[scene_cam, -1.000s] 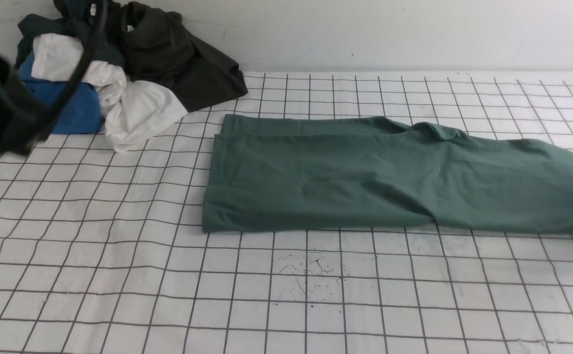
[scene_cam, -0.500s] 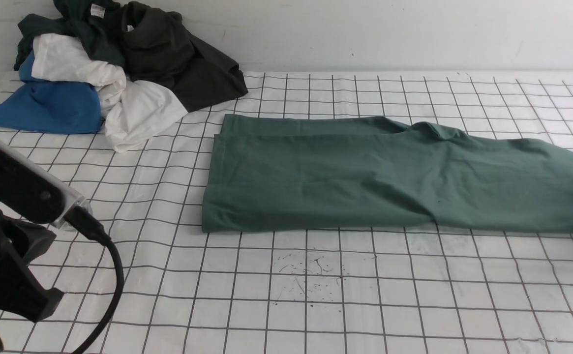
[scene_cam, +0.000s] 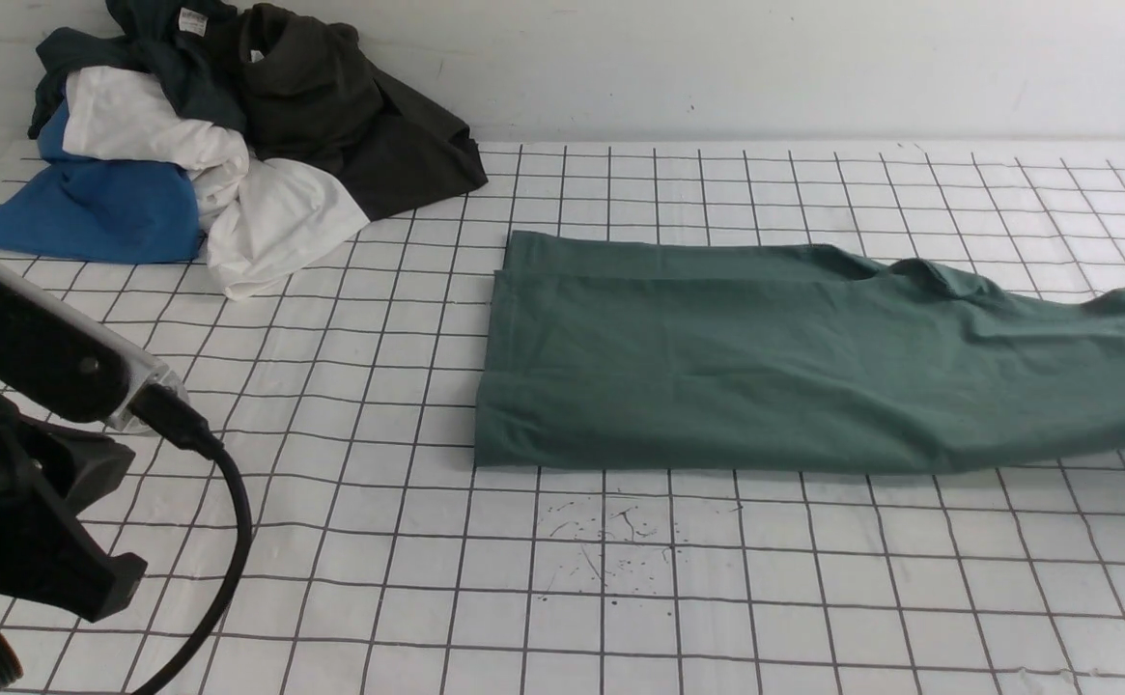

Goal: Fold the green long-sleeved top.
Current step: Use the right arm to drag the right edge of the fabric to the left and folds it over the left edge

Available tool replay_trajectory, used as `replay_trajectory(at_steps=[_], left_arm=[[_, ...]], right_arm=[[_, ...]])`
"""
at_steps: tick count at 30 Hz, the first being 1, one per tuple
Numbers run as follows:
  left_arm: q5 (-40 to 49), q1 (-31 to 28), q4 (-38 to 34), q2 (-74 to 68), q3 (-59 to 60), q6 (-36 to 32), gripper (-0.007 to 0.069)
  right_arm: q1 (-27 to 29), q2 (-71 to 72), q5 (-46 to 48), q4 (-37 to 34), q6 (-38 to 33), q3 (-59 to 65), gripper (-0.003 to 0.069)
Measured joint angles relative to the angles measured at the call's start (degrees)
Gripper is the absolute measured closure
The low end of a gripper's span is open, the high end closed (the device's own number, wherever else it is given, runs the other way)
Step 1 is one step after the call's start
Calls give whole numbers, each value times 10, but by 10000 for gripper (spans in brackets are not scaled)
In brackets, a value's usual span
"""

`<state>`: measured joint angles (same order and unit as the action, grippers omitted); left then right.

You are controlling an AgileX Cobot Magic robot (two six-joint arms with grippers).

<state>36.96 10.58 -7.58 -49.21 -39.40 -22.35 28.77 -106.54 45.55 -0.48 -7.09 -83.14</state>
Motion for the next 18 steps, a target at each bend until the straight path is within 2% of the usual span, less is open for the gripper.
replay_trajectory(at_steps=[5, 9, 14, 15, 17, 18], left_arm=[[0, 0, -6, 0, 0, 0, 609], [-10, 0, -7, 0, 0, 0, 609], [-28, 0, -14, 0, 0, 0, 609], [-28, 0, -21, 0, 0, 0, 609], [-28, 0, -33, 0, 0, 0, 609], [-28, 0, -35, 0, 0, 0, 609]], right_arm=[[-14, 5, 3, -43, -4, 0, 636], [-66, 22, 7, -91, -40, -11, 636], [-186, 52, -2, -130, -59, -68, 636], [-251, 54, -10, -151, -62, -92, 636], [-327, 49, -23, -175, -63, -111, 636], [-335, 48, -25, -177, -63, -112, 636]])
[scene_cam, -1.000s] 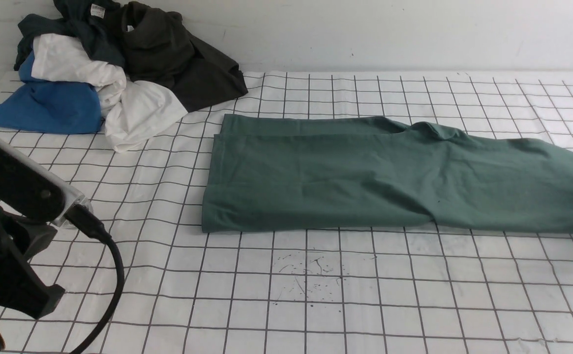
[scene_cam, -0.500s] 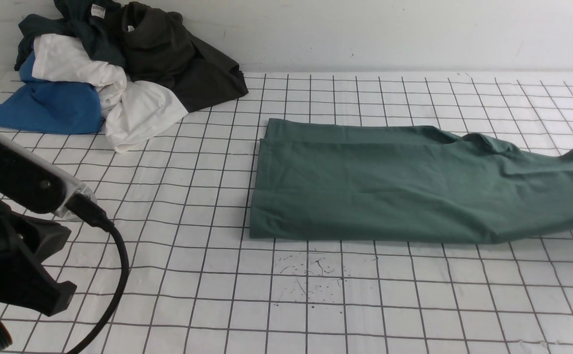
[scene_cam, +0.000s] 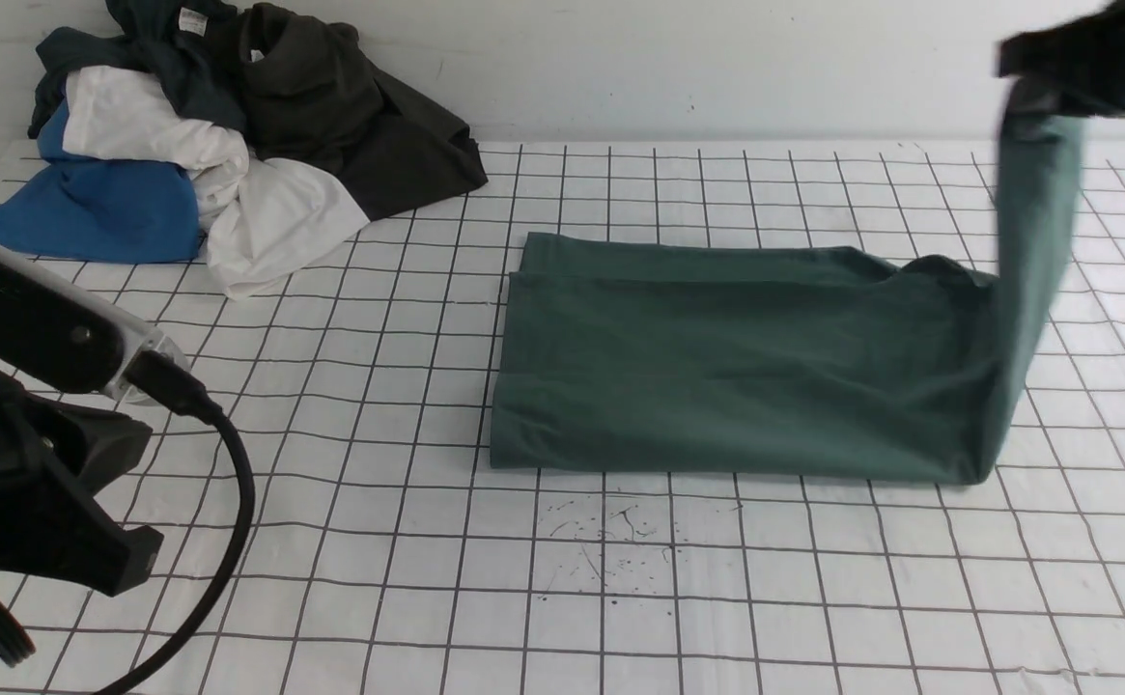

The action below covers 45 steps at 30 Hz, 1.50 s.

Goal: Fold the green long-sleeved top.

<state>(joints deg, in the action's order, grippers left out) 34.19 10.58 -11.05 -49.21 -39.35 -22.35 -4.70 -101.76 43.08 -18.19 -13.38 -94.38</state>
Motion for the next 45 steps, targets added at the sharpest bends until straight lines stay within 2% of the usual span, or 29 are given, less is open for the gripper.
replay_trajectory(at_steps=[1, 2, 3, 4, 5, 8, 12, 16, 19, 20, 24, 27, 32, 34, 39, 45], left_arm=[[0, 0, -6, 0, 0, 0, 609], [0, 0, -15, 0, 0, 0, 609], [0, 0, -15, 0, 0, 0, 609], [0, 0, -21, 0, 0, 0, 609], [0, 0, -23, 0, 0, 0, 609], [2, 0, -25, 0, 0, 0, 609], [2, 0, -25, 0, 0, 0, 609], [2, 0, -25, 0, 0, 0, 609], [3, 0, -25, 0, 0, 0, 609], [4, 0, -25, 0, 0, 0, 609], [6, 0, -25, 0, 0, 0, 609], [6, 0, -29, 0, 0, 0, 609], [6, 0, -44, 0, 0, 0, 609], [6, 0, -57, 0, 0, 0, 609], [11, 0, -70, 0, 0, -2, 609], [35, 0, -70, 31, 0, -26, 609]], right_arm=[[-30, -5, -8, -7, -1, -3, 636], [-88, -23, -28, -18, -1, -7, 636], [-102, -26, -31, -20, -2, -7, 636], [-153, -52, -54, -23, -2, -7, 636], [-181, -76, -72, -25, -2, -7, 636], [-250, -137, -115, -26, -11, -7, 636], [-300, -201, -141, -21, -34, -18, 636], [-315, -244, -143, -3, -45, -64, 606], [-313, -250, -132, 11, -45, -90, 548], [-310, -250, -114, 14, -45, -115, 493], [-304, -250, -58, 24, -45, -173, 375], [-303, -249, -34, 27, -41, -191, 354], [-303, -259, -27, 29, -34, -185, 397], [-303, -293, -48, 36, -34, -183, 459], [-303, -352, -72, 22, -33, -178, 553], [-303, -319, -65, 26, -35, -204, 611]])
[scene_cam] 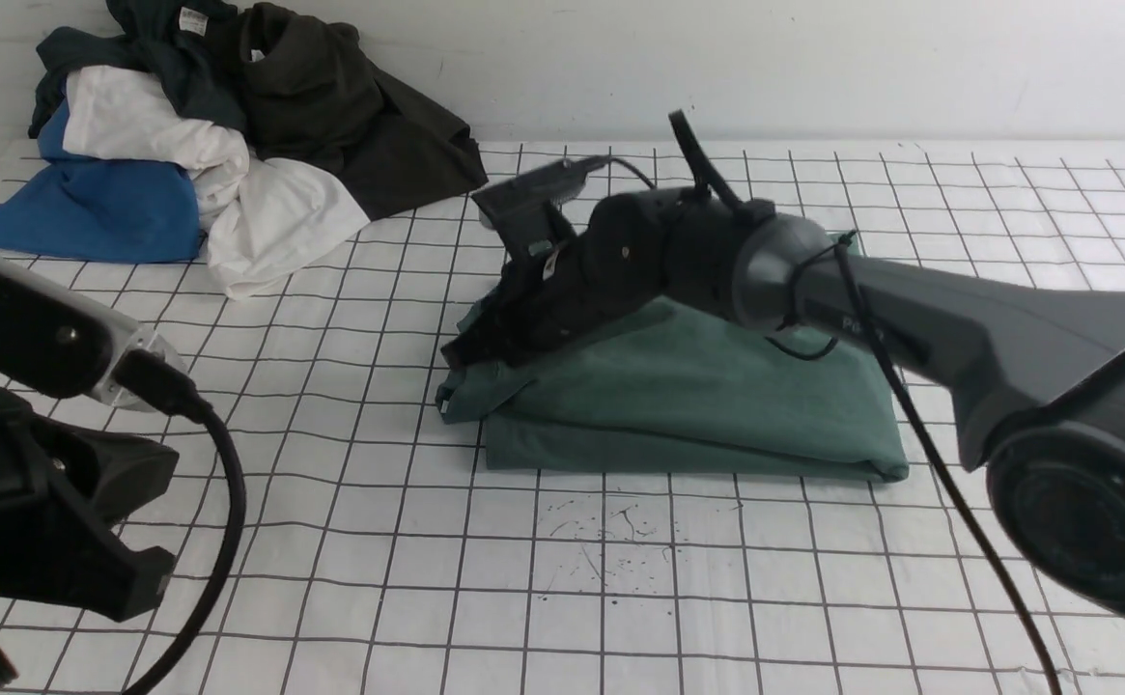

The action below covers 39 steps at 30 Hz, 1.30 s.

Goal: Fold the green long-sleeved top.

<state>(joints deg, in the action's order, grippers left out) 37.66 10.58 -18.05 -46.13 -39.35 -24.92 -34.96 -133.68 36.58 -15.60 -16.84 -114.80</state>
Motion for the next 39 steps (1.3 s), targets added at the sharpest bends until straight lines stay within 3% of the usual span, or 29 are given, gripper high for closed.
replay_trajectory(at_steps=[6, 12, 23, 30, 34, 39], left_arm=[[1, 0, 1, 75, 0, -26, 609], [-22, 0, 1, 101, 24, -30, 609], [-33, 0, 1, 101, 29, -30, 609], [-33, 0, 1, 102, 29, -30, 609], [-33, 0, -6, 123, 29, -30, 609], [-33, 0, -10, 204, 29, -35, 609]], right_arm=[[21, 53, 7, 70, 9, -33, 624], [49, 3, 17, 122, 58, -33, 626], [22, -47, 1, 142, 101, -34, 656], [12, 58, 84, 207, 101, -48, 656], [12, 68, 160, 208, 101, -32, 656], [7, 44, 141, 143, 95, 76, 656]])
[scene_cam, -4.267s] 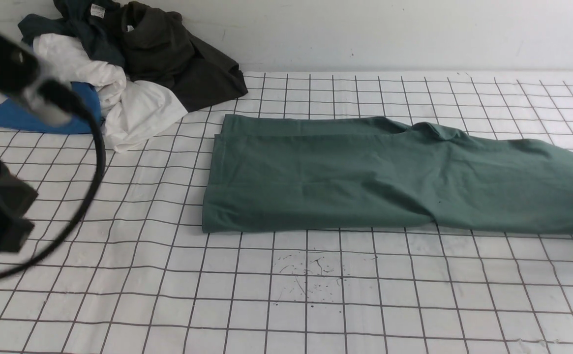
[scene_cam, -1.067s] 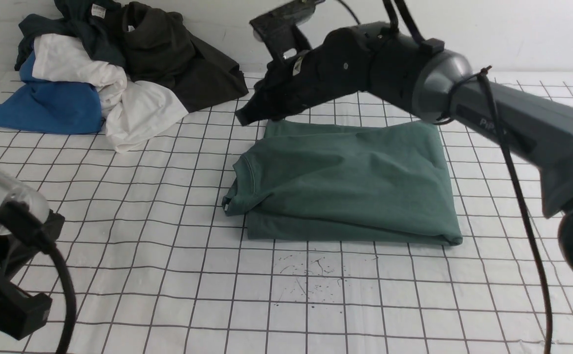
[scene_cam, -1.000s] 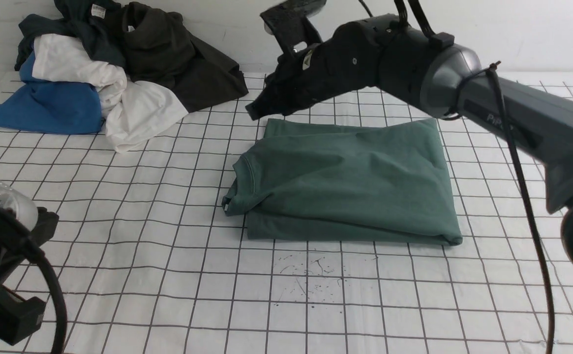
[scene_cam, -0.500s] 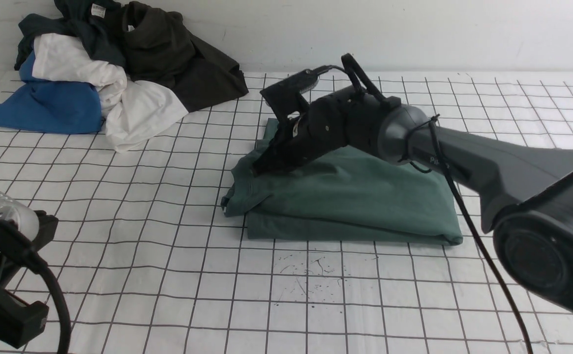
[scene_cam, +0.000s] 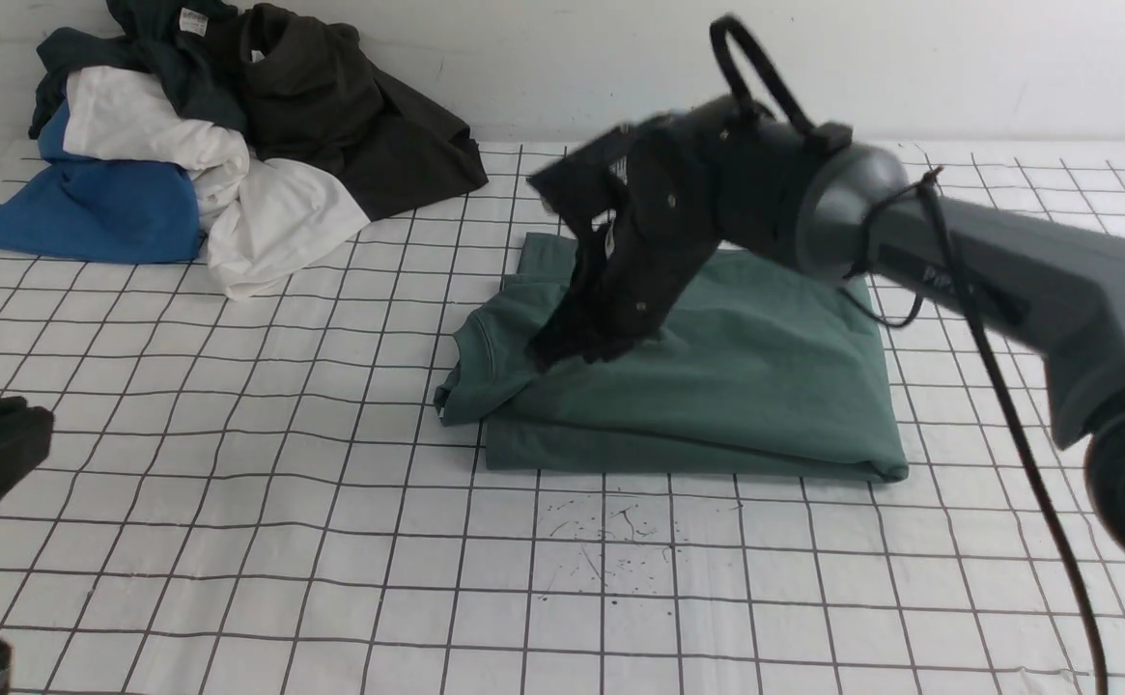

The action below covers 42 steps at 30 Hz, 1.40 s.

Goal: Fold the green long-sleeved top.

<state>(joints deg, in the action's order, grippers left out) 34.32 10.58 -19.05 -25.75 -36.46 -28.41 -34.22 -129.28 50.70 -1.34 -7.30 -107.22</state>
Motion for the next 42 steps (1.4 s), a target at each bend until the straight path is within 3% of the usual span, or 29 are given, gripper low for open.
replay_trajectory(at_steps=[7, 16, 21, 28, 34, 42], left_arm=[[-29, 0, 4, 117, 59, -23, 609], [-147, 0, 6, 255, 181, -21, 609], [-233, 2, 6, 265, 237, -21, 609], [-254, 5, 6, 265, 242, -21, 609], [-254, 5, 6, 265, 243, -21, 609], [-254, 5, 6, 265, 243, -21, 609]], right_arm=[[-4, 34, -10, -4, -5, -3, 656], [-4, 234, 106, 79, -18, -66, 656], [-4, 408, 173, 117, -20, 35, 656], [-4, 574, 211, 119, -20, 237, 656], [-4, 694, 87, 105, 3, 486, 656], [-4, 731, -242, 18, 31, 748, 656]])
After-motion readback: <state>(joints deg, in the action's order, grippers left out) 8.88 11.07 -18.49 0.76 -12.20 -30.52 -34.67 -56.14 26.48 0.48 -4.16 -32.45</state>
